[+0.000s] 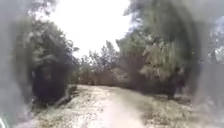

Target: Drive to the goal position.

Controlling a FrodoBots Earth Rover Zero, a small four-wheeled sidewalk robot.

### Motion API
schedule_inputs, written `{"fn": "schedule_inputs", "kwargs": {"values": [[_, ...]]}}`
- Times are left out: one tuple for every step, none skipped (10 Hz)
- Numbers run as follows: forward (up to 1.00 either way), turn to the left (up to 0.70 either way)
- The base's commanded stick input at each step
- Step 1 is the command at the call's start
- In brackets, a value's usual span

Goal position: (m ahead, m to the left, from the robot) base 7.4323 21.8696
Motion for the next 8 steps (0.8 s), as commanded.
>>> {"fn": "schedule_inputs", "kwargs": {"values": [[0.7,0.0],[0.7,0.0],[0.7,0.0],[0.7,0.0],[0.7,0.0],[0.7,0.0],[0.7,0.0],[0.7,0.0]]}}
